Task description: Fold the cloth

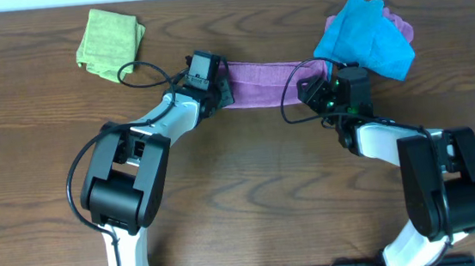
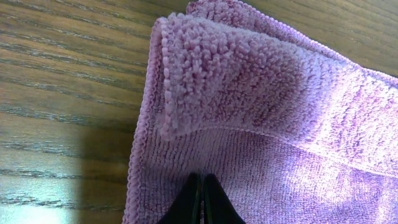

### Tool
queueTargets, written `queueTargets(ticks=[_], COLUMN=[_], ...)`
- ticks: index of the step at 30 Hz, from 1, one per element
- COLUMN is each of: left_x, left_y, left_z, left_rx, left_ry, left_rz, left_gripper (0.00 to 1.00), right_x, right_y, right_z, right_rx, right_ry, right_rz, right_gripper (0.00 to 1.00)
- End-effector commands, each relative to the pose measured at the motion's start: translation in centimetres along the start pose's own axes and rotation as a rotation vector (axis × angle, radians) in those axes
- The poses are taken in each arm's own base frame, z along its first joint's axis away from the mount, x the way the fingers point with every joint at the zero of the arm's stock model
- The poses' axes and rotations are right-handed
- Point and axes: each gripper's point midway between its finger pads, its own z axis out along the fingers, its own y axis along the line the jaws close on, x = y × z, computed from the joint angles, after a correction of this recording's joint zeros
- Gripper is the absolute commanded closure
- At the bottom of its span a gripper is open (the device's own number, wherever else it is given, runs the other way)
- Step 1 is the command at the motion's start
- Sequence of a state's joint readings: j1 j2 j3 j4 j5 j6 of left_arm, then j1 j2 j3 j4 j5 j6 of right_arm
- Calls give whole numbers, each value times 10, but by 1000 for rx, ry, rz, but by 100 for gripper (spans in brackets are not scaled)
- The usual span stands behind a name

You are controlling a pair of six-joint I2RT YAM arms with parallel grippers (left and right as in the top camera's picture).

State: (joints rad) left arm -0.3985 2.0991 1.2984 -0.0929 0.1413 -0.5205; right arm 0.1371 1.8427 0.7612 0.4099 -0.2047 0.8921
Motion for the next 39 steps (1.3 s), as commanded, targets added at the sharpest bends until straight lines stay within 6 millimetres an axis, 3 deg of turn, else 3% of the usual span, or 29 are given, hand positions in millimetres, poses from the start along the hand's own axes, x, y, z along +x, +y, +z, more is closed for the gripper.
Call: queueTargets(ticks=[1, 9, 14, 17, 18, 21, 35, 39], left_x=[2, 2, 2, 2, 2, 2, 2, 2], left_y=[5, 6, 6, 6, 6, 6, 6, 6], left_z=[5, 5, 5, 5, 5, 5, 5, 5], left_rx=[-27, -28, -28, -28, -28, -28, -27, -27], left_ry=[3, 3, 3, 3, 3, 4, 3, 3], left_rz=[-3, -4, -4, -4, -4, -4, -14, -19], left_gripper=[94, 94, 94, 95, 94, 94, 94, 94], right_x=[6, 0, 7, 4, 1, -5, -18, -14], right_y=[-5, -8, -18, -16, -11, 1, 62, 69], right_z=[4, 18, 28, 28, 27, 26, -7, -9], right_rx=[13, -18, -5, -12, -32, -84, -258, -276], right_ry=[5, -46, -37, -52, -63, -86, -100, -92], right_rz=[34, 44, 68, 45, 20, -13, -231, -250], right_gripper=[36, 37, 48, 66, 79, 99, 99, 99])
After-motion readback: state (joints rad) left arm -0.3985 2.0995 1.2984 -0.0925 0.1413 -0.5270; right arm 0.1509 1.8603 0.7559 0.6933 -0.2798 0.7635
